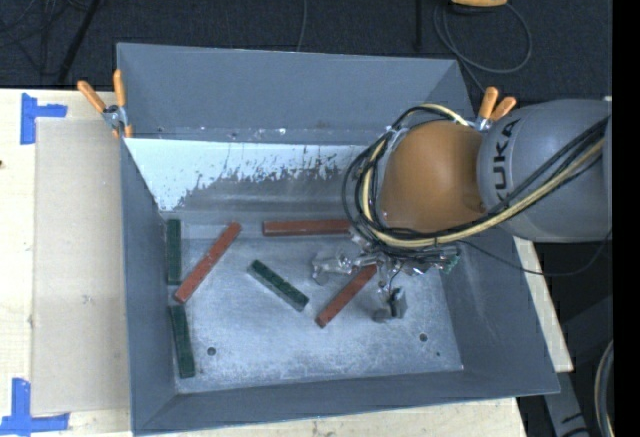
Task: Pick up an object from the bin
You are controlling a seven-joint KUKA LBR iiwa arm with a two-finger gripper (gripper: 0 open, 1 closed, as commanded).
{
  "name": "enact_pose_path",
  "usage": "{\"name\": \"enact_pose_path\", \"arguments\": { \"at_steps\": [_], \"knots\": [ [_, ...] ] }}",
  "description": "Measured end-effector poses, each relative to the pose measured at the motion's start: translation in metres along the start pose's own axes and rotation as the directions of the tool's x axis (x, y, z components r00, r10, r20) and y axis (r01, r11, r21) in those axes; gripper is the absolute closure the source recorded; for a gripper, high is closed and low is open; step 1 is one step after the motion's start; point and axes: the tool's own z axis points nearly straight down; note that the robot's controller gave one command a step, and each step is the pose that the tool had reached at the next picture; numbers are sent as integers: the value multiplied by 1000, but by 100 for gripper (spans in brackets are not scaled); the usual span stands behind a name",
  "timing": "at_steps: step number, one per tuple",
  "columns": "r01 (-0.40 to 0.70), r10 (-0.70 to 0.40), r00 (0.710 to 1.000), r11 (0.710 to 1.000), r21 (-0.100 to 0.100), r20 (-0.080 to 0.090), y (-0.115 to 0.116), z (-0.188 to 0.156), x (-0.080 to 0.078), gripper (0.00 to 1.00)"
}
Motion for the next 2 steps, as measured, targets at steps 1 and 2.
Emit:
{"name": "enact_pose_path", "arguments": {
  "at_steps": [1,2],
  "knots": [
    [1,-1,1000,1000,-1,2,1,-1,-2,100],
    [202,-202,979,979,10,3,-82,-171,75,100]
  ]
}}
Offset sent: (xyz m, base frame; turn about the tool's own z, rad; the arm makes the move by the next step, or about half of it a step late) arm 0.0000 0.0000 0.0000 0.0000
